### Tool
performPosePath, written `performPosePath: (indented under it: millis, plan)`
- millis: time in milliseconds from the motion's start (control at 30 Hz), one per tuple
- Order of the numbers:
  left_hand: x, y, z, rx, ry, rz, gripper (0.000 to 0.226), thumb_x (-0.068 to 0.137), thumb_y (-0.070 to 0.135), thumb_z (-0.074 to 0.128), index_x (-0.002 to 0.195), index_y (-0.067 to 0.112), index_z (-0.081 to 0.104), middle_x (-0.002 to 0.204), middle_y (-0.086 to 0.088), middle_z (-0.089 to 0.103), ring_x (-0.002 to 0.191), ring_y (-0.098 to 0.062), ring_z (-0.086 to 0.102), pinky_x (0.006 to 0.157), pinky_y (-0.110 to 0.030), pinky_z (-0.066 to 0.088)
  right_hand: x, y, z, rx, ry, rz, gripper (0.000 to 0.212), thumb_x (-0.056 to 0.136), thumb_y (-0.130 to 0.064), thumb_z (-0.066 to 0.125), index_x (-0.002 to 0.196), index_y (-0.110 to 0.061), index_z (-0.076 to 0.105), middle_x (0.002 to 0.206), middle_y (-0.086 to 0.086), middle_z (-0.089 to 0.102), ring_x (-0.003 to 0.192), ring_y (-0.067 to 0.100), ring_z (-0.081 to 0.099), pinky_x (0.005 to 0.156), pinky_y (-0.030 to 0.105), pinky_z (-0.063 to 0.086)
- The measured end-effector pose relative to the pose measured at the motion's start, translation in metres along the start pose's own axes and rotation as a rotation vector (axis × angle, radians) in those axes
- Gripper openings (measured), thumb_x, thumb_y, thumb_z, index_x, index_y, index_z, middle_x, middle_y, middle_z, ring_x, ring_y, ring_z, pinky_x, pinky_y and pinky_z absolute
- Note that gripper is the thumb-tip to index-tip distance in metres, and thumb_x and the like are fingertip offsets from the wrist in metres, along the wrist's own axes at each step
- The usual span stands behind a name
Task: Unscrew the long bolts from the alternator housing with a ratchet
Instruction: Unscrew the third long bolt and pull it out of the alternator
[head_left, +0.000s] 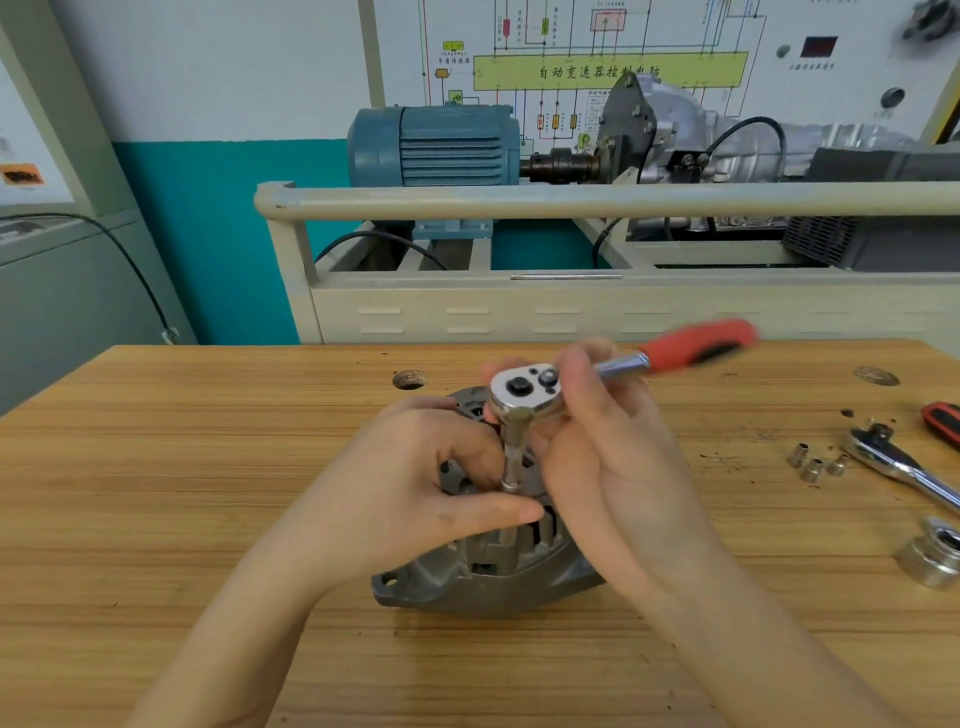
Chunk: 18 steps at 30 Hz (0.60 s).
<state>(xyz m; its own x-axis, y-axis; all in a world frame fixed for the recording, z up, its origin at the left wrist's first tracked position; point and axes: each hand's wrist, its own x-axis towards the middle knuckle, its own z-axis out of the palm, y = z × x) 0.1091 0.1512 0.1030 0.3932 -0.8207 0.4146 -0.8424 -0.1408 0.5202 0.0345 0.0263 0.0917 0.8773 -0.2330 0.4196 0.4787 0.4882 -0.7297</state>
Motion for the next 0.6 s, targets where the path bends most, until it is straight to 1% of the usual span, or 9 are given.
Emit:
performPosePath:
  millis: [67, 100, 167, 233, 300, 367, 433, 500, 600]
  plan:
    - [-0.0005, 0.0003, 0.0006, 0.003, 0.019, -0.016, 0.033, 0.062, 0.052, 0.071, 0.053, 0.023, 0.057, 0.071, 0.010, 0.061, 0.071, -0.004, 0.056, 0.073, 0.002, 0.031, -0.0008, 0.0006, -0.0005, 0.000, -0.006, -0.050, 0.014, 0.066, -0.031, 0.072, 0.070, -0.022, 0.062, 0.083, 0.003, 0.070, 0.080, 0.013, 0.065, 0.073, 0.024, 0.051]
    - [-0.0006, 0.0005, 0.0001, 0.001, 0.009, -0.018, 0.035, 0.062, 0.055, 0.072, 0.055, 0.024, 0.059, 0.069, 0.012, 0.062, 0.072, -0.004, 0.057, 0.075, 0.001, 0.031, -0.0010, 0.0007, -0.0013, 0.000, 0.000, -0.045, 0.016, 0.065, -0.033, 0.072, 0.070, -0.021, 0.062, 0.082, 0.002, 0.070, 0.079, 0.013, 0.065, 0.073, 0.025, 0.051]
    - [0.0007, 0.0002, -0.0011, -0.031, -0.056, 0.007, 0.033, 0.066, 0.053, 0.070, 0.067, 0.020, 0.070, 0.075, 0.009, 0.067, 0.081, -0.006, 0.060, 0.083, -0.005, 0.034, 0.0001, 0.0007, -0.0032, 0.008, 0.024, 0.026, 0.019, 0.068, -0.041, 0.068, 0.071, -0.021, 0.066, 0.079, 0.001, 0.070, 0.074, 0.012, 0.066, 0.069, 0.024, 0.052]
    - [0.0012, 0.0007, -0.0024, -0.073, -0.117, 0.054, 0.029, 0.072, 0.043, 0.066, 0.080, 0.015, 0.073, 0.087, 0.006, 0.070, 0.093, -0.006, 0.059, 0.093, -0.010, 0.034, 0.0014, 0.0006, -0.0027, 0.024, 0.050, 0.124, 0.027, 0.076, -0.046, 0.059, 0.075, -0.021, 0.068, 0.076, 0.000, 0.070, 0.064, 0.012, 0.065, 0.064, 0.024, 0.053]
    - [0.0003, 0.0016, -0.0039, -0.124, -0.128, 0.059, 0.027, 0.073, 0.037, 0.068, 0.075, 0.010, 0.072, 0.085, 0.006, 0.070, 0.092, -0.003, 0.059, 0.094, -0.007, 0.031, 0.0014, 0.0006, -0.0014, 0.050, 0.030, 0.153, 0.027, 0.077, -0.043, 0.056, 0.079, -0.018, 0.067, 0.074, -0.001, 0.069, 0.060, 0.011, 0.064, 0.061, 0.024, 0.053]
    - [-0.0003, 0.0024, -0.0043, -0.138, -0.100, 0.032, 0.032, 0.070, 0.040, 0.069, 0.069, 0.008, 0.070, 0.079, 0.004, 0.068, 0.085, -0.001, 0.060, 0.088, -0.007, 0.033, 0.0003, 0.0013, -0.0002, 0.042, -0.018, 0.092, 0.021, 0.075, -0.041, 0.064, 0.074, -0.021, 0.066, 0.077, 0.000, 0.069, 0.067, 0.012, 0.065, 0.063, 0.024, 0.053]
    - [-0.0012, 0.0019, -0.0024, -0.118, -0.041, -0.028, 0.035, 0.065, 0.047, 0.075, 0.066, 0.012, 0.069, 0.074, 0.005, 0.067, 0.081, 0.001, 0.059, 0.087, -0.013, 0.035, -0.0011, 0.0008, 0.0017, 0.024, -0.031, 0.003, 0.018, 0.066, -0.036, 0.073, 0.070, -0.021, 0.063, 0.082, 0.000, 0.069, 0.076, 0.014, 0.065, 0.070, 0.026, 0.052]
    - [-0.0017, 0.0004, -0.0003, -0.091, 0.005, -0.053, 0.035, 0.061, 0.051, 0.077, 0.065, 0.017, 0.067, 0.075, 0.008, 0.066, 0.082, 0.003, 0.059, 0.090, -0.019, 0.035, -0.0023, 0.0002, 0.0017, 0.026, -0.014, -0.027, 0.023, 0.061, -0.033, 0.076, 0.067, -0.019, 0.059, 0.083, 0.001, 0.069, 0.079, 0.016, 0.065, 0.072, 0.027, 0.052]
    - [-0.0013, -0.0005, -0.0022, -0.107, -0.058, -0.035, 0.039, 0.064, 0.052, 0.062, 0.074, 0.016, 0.072, 0.086, 0.010, 0.068, 0.093, 0.002, 0.059, 0.103, -0.031, 0.034, -0.0013, -0.0002, 0.0014, 0.020, 0.012, 0.053, 0.021, 0.070, -0.043, 0.067, 0.070, -0.022, 0.066, 0.078, -0.001, 0.070, 0.069, 0.013, 0.065, 0.066, 0.026, 0.054]
